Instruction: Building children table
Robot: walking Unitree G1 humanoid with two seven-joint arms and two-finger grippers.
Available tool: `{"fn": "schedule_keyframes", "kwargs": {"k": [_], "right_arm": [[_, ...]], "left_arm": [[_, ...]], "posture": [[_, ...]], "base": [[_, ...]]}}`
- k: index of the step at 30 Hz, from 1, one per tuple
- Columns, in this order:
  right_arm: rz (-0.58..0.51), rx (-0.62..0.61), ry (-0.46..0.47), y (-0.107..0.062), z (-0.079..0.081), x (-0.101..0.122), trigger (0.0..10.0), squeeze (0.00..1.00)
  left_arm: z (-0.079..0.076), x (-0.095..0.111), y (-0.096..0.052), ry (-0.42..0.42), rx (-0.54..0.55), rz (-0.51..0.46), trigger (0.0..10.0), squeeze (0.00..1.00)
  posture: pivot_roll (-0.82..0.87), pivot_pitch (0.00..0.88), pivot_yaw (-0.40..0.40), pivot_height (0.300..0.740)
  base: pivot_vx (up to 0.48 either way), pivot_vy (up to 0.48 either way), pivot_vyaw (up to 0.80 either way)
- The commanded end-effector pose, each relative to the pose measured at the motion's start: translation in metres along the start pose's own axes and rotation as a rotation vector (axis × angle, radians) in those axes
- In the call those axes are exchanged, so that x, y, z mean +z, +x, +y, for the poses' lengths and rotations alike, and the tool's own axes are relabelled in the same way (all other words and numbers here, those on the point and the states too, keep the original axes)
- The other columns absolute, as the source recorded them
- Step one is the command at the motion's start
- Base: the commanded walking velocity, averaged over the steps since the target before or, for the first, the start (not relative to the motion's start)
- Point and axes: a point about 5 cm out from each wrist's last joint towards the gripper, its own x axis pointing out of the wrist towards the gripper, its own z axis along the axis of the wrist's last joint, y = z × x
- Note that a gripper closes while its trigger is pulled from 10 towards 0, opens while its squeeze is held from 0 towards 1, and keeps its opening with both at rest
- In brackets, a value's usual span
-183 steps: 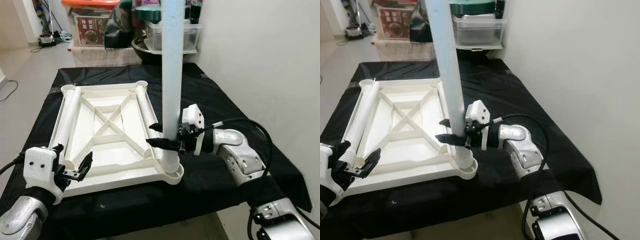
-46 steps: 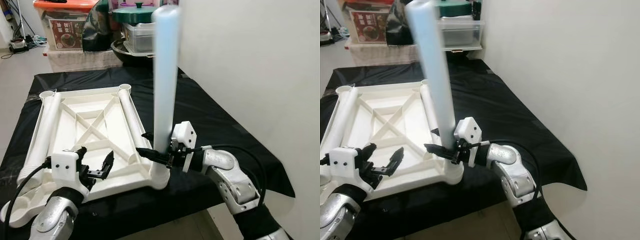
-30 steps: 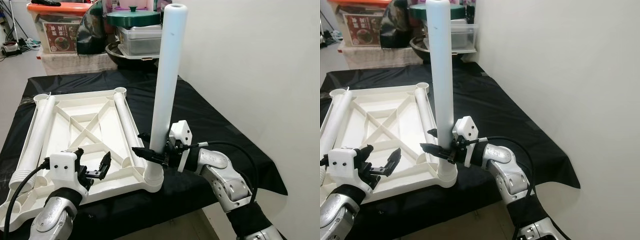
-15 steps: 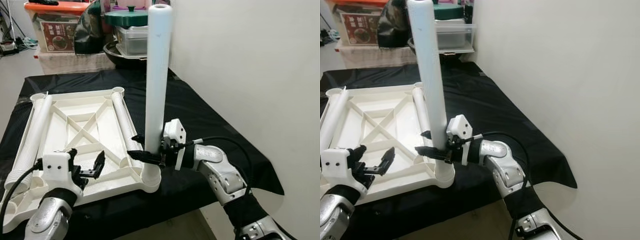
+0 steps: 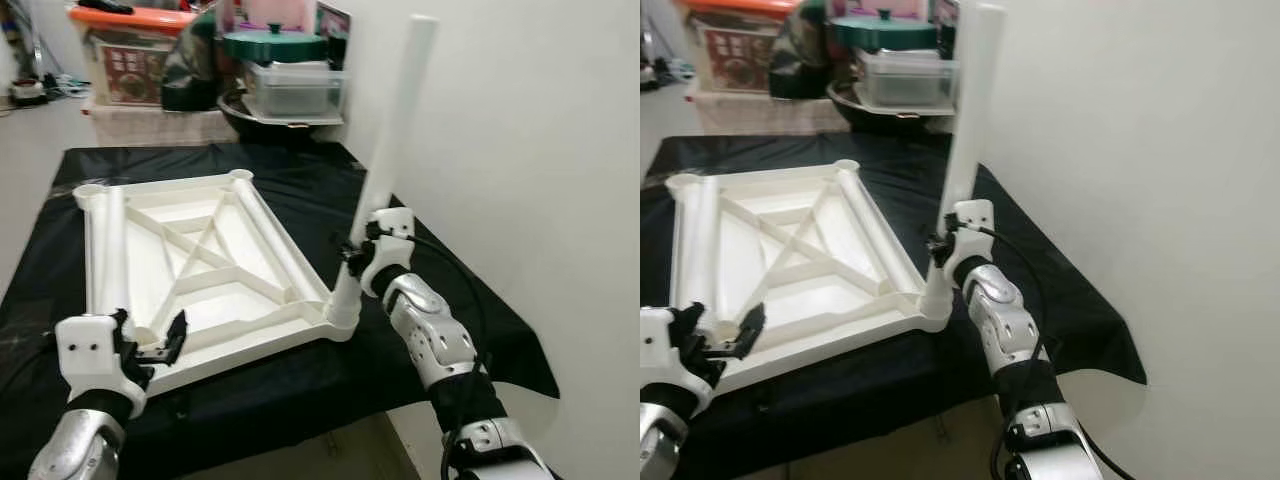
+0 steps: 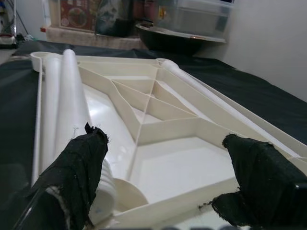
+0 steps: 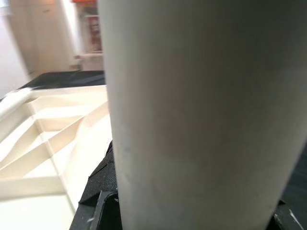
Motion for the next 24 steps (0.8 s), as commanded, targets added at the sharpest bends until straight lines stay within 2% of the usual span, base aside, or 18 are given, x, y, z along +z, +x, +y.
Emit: {"fn": "schedule_keyframes", "kwargs": {"k": [1, 4, 6, 7, 8, 9, 10, 12, 14, 15, 16, 19, 22, 23, 24], "right_arm": [[0.234, -0.147, 0.044, -0.016, -0.025, -0.050, 10.0, 0.00], [0.210, -0.175, 0.072, -0.016, -0.026, -0.049, 10.0, 0.00], [0.181, -0.144, 0.055, -0.014, -0.021, -0.044, 10.0, 0.00], [0.144, -0.078, 0.031, -0.011, -0.010, -0.037, 10.0, 0.00], [0.144, -0.078, 0.031, -0.011, -0.010, -0.037, 10.0, 0.00], [0.112, 0.001, 0.024, -0.007, 0.000, -0.033, 10.0, 0.00], [0.112, 0.001, 0.024, -0.007, 0.000, -0.033, 10.0, 0.00], [0.075, 0.157, -0.044, -0.005, 0.012, -0.028, 10.0, 0.00], [0.072, 0.184, -0.054, -0.005, 0.014, -0.027, 10.0, 0.00], [0.064, 0.305, -0.127, -0.005, 0.020, -0.026, 10.0, 0.00], [0.064, 0.305, -0.127, -0.005, 0.020, -0.026, 10.0, 0.00], [0.050, 0.437, -0.208, -0.007, 0.023, -0.024, 10.0, 0.00], [0.040, 0.480, -0.225, -0.007, 0.024, -0.023, 10.0, 0.00], [0.047, 0.646, -0.243, -0.013, 0.028, -0.023, 10.0, 0.00], [0.047, 0.646, -0.243, -0.013, 0.028, -0.023, 10.0, 0.00]], "left_arm": [[-0.002, -0.001, 0.005, 0.003, -0.014, 0.004, 10.0, 0.00], [-0.003, 0.000, 0.009, 0.006, -0.015, -0.001, 10.0, 0.00], [-0.003, 0.000, 0.011, 0.008, -0.014, -0.003, 10.0, 0.00], [-0.003, -0.001, 0.011, 0.010, -0.014, -0.001, 10.0, 0.00], [-0.003, -0.001, 0.011, 0.010, -0.014, -0.001, 10.0, 0.00], [-0.003, -0.002, 0.011, 0.010, -0.015, 0.003, 10.0, 0.00], [-0.003, -0.002, 0.011, 0.010, -0.015, 0.003, 10.0, 0.00], [-0.003, -0.003, 0.010, 0.009, -0.016, 0.005, 10.0, 0.00], [-0.003, -0.003, 0.010, 0.010, -0.016, 0.005, 10.0, 0.00], [-0.003, -0.003, 0.011, 0.011, -0.016, 0.005, 10.0, 0.00], [-0.003, -0.003, 0.011, 0.011, -0.016, 0.005, 10.0, 0.00], [-0.002, -0.003, 0.011, 0.011, -0.014, 0.005, 10.0, 0.00], [-0.002, -0.003, 0.010, 0.011, -0.014, 0.005, 10.0, 0.00], [-0.002, -0.004, 0.010, 0.010, -0.015, 0.008, 10.0, 0.00], [-0.002, -0.004, 0.010, 0.010, -0.015, 0.008, 10.0, 0.00]], "posture": [[0.12, 0.000, -0.094, 0.740], [0.11, 0.000, -0.085, 0.740], [0.10, 0.000, -0.081, 0.740], [0.10, 0.000, -0.081, 0.740], [0.10, 0.000, -0.081, 0.740], [0.10, 0.000, -0.081, 0.740], [0.10, 0.000, -0.081, 0.740], [0.11, 0.000, -0.085, 0.740], [0.11, 0.000, -0.085, 0.740], [0.11, 0.000, -0.090, 0.740], [0.11, 0.000, -0.090, 0.740], [0.11, 0.000, -0.095, 0.740], [0.11, 0.000, -0.095, 0.740], [0.11, 0.000, -0.095, 0.740], [0.11, 0.000, -0.095, 0.740]], "base": [[0.000, 0.000, 0.00], [0.000, 0.000, 0.00], [0.000, 0.000, 0.00], [0.000, 0.000, 0.00], [0.000, 0.000, 0.00], [0.000, 0.000, 0.00], [0.000, 0.000, 0.00], [0.000, 0.000, 0.00], [0.000, 0.000, 0.00], [0.000, 0.000, 0.00], [0.000, 0.000, 0.00], [0.000, 0.000, 0.00], [0.000, 0.000, 0.00], [0.000, 0.000, 0.00], [0.000, 0.000, 0.00]]}}
